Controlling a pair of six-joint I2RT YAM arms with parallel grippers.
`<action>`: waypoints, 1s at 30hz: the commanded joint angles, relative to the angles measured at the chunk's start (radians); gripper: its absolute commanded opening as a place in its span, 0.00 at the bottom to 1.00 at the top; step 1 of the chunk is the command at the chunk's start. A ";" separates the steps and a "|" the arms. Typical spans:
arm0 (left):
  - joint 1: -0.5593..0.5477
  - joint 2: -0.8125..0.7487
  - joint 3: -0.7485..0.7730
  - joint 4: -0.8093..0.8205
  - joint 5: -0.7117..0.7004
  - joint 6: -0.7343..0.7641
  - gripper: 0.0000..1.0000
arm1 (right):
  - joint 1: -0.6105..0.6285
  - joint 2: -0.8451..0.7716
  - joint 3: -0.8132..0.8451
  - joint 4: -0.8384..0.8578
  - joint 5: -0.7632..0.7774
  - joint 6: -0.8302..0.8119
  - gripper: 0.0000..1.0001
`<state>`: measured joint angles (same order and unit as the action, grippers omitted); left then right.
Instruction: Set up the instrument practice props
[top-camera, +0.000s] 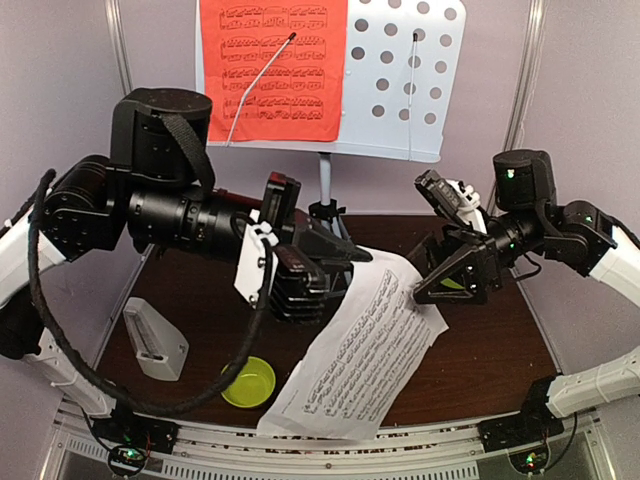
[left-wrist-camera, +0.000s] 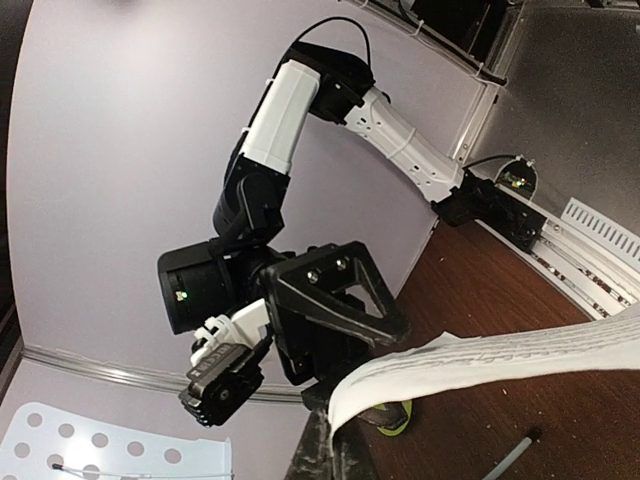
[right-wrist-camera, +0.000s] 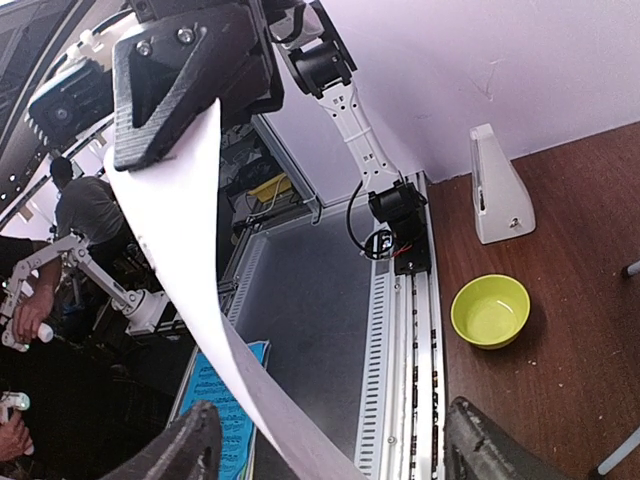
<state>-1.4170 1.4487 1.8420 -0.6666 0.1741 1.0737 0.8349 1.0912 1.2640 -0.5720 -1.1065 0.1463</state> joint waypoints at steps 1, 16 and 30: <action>-0.014 0.014 0.031 -0.008 -0.004 0.040 0.00 | 0.007 -0.001 -0.012 0.052 -0.032 0.040 0.69; -0.014 0.009 -0.001 -0.021 -0.110 0.096 0.00 | 0.035 0.001 0.003 0.055 -0.055 0.077 0.00; 0.055 -0.104 -0.201 0.154 -0.383 -0.308 0.52 | -0.032 -0.037 0.064 0.141 0.021 0.126 0.00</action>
<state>-1.4151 1.4075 1.6608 -0.6216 -0.0822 1.0225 0.8383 1.0920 1.2682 -0.5243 -1.1339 0.2409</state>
